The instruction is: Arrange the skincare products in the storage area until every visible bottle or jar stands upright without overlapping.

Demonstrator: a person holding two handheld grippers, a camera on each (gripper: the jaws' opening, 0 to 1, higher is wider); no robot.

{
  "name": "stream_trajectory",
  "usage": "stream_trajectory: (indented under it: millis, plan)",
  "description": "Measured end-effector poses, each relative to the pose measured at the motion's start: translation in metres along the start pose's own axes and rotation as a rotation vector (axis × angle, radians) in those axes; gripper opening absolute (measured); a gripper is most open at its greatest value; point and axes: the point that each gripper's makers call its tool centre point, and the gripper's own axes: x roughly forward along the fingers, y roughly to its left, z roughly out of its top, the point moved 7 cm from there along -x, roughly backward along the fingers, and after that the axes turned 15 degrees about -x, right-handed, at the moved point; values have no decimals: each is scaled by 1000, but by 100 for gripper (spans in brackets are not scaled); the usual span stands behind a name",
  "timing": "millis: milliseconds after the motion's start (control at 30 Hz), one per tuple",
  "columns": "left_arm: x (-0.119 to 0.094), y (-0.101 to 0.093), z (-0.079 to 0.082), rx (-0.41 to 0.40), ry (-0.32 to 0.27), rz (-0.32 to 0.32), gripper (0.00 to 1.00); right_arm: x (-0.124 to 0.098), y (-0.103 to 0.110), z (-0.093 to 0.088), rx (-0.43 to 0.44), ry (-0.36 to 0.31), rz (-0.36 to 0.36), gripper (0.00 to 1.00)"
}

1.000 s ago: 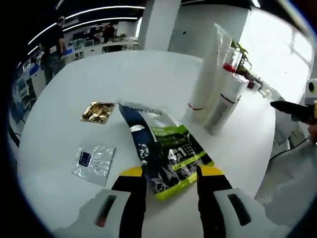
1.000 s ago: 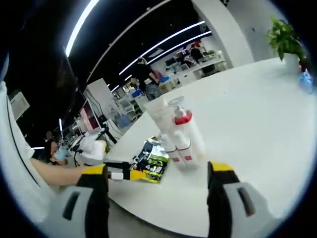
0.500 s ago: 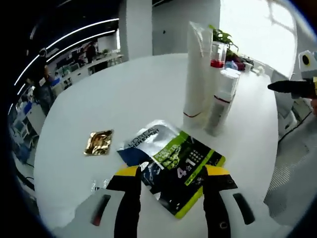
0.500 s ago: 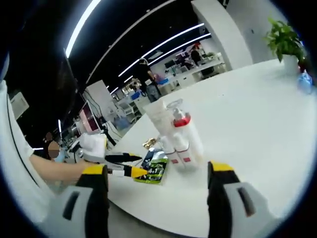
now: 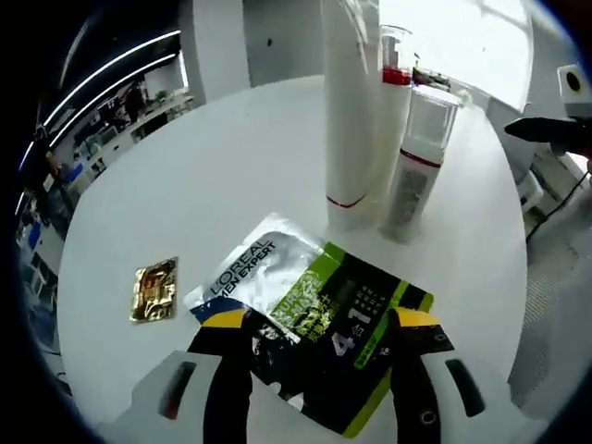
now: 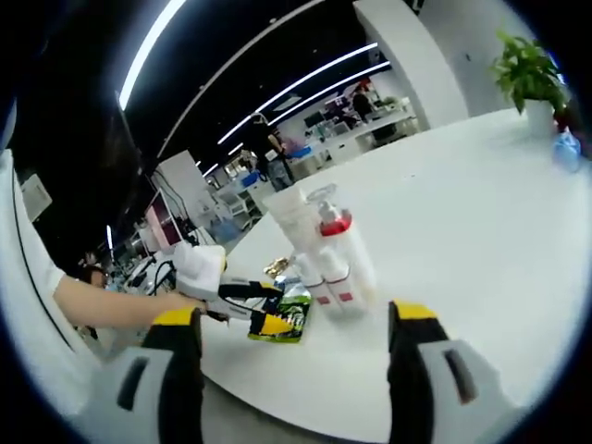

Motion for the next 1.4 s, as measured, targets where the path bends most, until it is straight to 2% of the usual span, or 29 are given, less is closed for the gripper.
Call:
stream_trajectory:
  millis: [767, 1400]
  plan:
    - [3, 2, 4, 82, 27, -79, 58, 0, 0, -1, -4, 8, 0, 83]
    - [3, -2, 6, 49, 36, -43, 58, 1, 0, -1, -6, 12, 2, 83]
